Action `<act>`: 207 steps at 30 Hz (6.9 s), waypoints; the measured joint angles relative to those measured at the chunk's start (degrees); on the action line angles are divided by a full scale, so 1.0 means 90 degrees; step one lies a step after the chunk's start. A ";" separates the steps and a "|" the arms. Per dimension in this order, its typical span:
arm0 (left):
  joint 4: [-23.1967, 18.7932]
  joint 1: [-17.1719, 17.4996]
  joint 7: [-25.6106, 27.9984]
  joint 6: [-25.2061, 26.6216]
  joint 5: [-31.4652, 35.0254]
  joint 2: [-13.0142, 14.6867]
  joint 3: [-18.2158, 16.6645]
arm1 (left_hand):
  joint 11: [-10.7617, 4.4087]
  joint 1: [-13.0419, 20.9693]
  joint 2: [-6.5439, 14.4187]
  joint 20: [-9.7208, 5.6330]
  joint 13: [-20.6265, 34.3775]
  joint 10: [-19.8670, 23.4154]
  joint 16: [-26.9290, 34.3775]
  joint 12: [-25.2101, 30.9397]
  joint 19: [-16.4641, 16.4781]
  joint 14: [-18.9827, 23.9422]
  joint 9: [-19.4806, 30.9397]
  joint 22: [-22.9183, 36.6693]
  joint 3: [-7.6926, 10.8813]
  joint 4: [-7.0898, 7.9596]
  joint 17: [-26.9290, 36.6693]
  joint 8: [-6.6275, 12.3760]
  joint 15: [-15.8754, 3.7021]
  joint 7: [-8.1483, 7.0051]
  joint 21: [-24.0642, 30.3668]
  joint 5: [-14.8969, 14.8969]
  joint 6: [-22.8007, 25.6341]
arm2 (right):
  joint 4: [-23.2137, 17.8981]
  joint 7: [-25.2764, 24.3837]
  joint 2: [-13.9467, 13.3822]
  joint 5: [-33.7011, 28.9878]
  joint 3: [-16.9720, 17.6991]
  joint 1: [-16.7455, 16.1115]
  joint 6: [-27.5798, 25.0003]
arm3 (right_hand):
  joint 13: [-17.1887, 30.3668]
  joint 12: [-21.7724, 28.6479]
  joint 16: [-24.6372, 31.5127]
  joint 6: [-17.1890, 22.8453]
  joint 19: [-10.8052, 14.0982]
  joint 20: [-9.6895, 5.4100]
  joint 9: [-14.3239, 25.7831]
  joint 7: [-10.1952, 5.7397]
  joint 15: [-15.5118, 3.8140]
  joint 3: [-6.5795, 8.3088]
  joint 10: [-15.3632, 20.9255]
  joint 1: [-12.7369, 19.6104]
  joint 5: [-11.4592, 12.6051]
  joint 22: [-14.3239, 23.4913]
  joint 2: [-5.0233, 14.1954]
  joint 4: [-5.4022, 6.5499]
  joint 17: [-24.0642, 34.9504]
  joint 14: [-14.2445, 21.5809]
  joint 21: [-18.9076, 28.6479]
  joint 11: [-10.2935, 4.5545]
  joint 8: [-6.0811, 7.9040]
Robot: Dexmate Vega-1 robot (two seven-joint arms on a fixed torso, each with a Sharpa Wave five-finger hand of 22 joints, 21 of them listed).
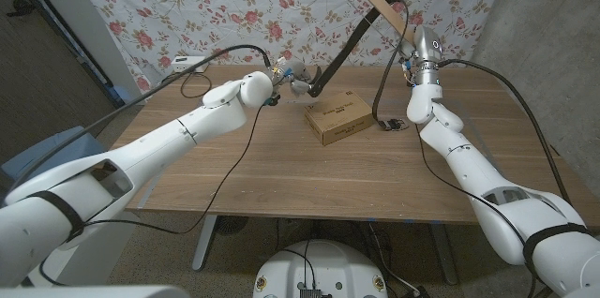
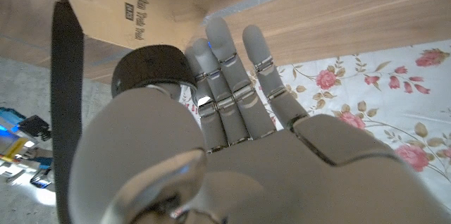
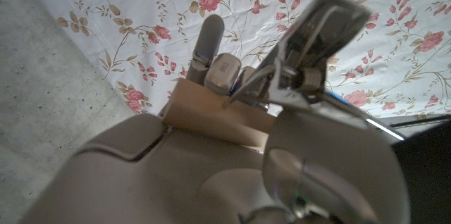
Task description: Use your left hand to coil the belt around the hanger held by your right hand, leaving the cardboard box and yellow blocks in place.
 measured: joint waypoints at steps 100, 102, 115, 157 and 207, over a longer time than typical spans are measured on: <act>0.0085 -0.1188 0.1246 -0.1161 -0.2504 -0.1177 -0.1427 | -0.0001 0.0142 -0.0244 -0.0034 0.0427 0.0246 -0.0328 -0.0362 0.0104 0.0317 0.0385 -0.0006 0.0287 0.0274 0.0361 -0.0579 0.0021 0.0026 0.0142 0.0221 0.0319 | 0.0576 -0.2442 -0.0728 -0.2737 -0.1214 -0.0313 -0.0176 | -0.0022 -0.0052 -0.0008 -0.0499 -0.0903 0.0102 -0.0476 -0.0021 0.0373 -0.0111 -0.0885 -0.0289 -0.0011 0.0003 0.0214 -0.0032 0.0028 -0.0951 -0.0187 0.0015 0.0323; 0.0101 -0.1221 0.1342 -0.1061 -0.2449 -0.1186 -0.1436 | -0.0002 0.0142 -0.0244 -0.0035 0.0433 0.0248 -0.0351 -0.0362 0.0104 0.0320 0.0387 0.0000 0.0288 0.0274 0.0361 -0.0591 0.0023 0.0026 0.0148 0.0221 0.0320 | 0.0491 -0.2520 -0.0602 -0.3019 -0.0879 -0.0409 0.0144 | -0.0110 -0.0137 -0.0008 -0.0512 -0.0945 0.0126 -0.0483 -0.0010 0.0390 -0.0134 -0.0914 -0.0304 -0.0011 0.0003 0.0228 -0.0045 0.0033 -0.0988 -0.0216 0.0027 0.0323; 0.0225 -0.1488 0.1863 -0.0395 -0.1974 -0.1192 -0.1452 | -0.0021 0.0144 -0.0241 -0.0035 0.0465 0.0272 -0.0384 -0.0412 0.0103 0.0315 0.0411 -0.0005 0.0307 0.0294 0.0389 -0.0633 0.0017 0.0012 0.0147 0.0210 0.0350 | 0.0419 -0.2684 -0.0281 -0.4134 0.0044 -0.0619 0.1191 | -0.0282 -0.0382 -0.0008 -0.0626 -0.1083 0.0127 -0.0550 -0.0054 0.0476 -0.0299 -0.1096 -0.0322 0.0112 -0.0021 0.0211 -0.0002 0.0033 -0.1279 -0.0412 0.0004 0.0322; 0.1032 -0.1337 0.2089 0.0514 -0.1100 -0.0857 -0.0989 | -0.0009 0.0228 -0.0324 -0.0011 0.0563 0.0374 -0.0518 -0.0627 0.0079 0.0371 0.0512 -0.0005 0.0358 0.0344 0.0461 -0.0799 0.0028 0.0022 0.0190 0.0188 0.0429 | 0.0779 -0.2057 0.0419 -0.1570 0.1034 -0.0055 0.3920 | -0.0092 -0.0302 0.0023 -0.0706 -0.0820 0.0116 -0.0443 -0.0043 0.0476 -0.0454 -0.1071 -0.0355 0.0414 -0.0011 0.0178 0.0040 0.0030 -0.1277 -0.0931 0.0028 0.0434; 0.0866 -0.0890 -0.0488 -0.0750 -0.1543 -0.0879 -0.0111 | 0.0011 0.0296 -0.0391 -0.0012 0.0672 0.0398 -0.0666 -0.0810 0.0080 0.0409 0.0558 -0.0005 0.0383 0.0371 0.0536 -0.0850 -0.0002 0.0021 0.0190 0.0134 0.0430 | 0.2896 -0.2564 0.0252 -0.1977 -0.0683 0.1690 -0.0529 | -0.0087 -0.0253 0.0040 -0.0704 -0.0703 0.0090 -0.0520 -0.0048 0.0430 -0.0581 -0.1045 -0.0293 0.0386 0.0017 0.0237 0.0017 0.0032 -0.1159 -0.0838 0.0003 0.0467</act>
